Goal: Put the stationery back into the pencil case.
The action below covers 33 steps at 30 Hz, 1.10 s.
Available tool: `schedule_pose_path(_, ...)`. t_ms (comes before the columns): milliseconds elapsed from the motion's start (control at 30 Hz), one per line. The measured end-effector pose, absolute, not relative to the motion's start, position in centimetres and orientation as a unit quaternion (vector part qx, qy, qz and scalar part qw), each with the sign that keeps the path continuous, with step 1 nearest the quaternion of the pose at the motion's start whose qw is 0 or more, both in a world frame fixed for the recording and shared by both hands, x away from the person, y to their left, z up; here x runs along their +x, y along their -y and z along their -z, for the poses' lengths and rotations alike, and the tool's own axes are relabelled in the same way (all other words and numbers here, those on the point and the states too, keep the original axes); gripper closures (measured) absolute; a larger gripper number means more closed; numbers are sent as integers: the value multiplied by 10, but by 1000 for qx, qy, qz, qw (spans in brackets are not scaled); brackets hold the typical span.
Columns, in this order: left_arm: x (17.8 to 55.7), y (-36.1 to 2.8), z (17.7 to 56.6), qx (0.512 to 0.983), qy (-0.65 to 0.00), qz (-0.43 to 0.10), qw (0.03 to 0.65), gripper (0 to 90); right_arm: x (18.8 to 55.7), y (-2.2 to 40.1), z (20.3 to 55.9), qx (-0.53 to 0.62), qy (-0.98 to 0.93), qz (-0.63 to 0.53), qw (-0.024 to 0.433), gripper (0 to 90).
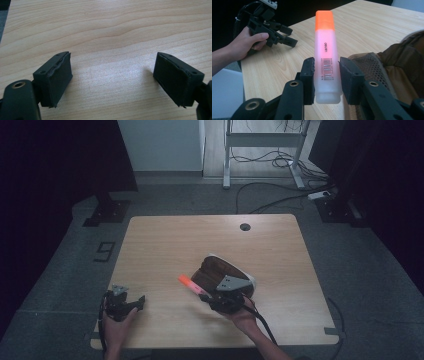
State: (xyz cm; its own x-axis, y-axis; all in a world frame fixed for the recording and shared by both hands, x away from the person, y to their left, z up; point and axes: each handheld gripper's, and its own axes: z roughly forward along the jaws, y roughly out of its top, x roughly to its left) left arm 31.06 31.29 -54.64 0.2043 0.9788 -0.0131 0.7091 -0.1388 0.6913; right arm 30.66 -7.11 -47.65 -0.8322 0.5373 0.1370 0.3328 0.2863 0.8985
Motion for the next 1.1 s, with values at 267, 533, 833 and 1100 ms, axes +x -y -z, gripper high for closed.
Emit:
schedule_pose_path(267, 311, -313, 546, 719, -587, -230, 293, 150, 311, 80, 474, 278, -794, -531, 104, 649)
schedule_pose_path(533, 311, -313, 546, 719, -587, -230, 293, 150, 316, 89, 472, 285, -790, -532, 107, 649)
schedule_pose_path(833, 311, -313, 546, 719, -587, -230, 293, 150, 322, 101, 469, 294, -787, -532, 110, 649)
schedule_pose_path(1100, 311, -313, 546, 719, -587, -230, 293, 150, 329, 111, 470, 309, -779, -533, 116, 649)
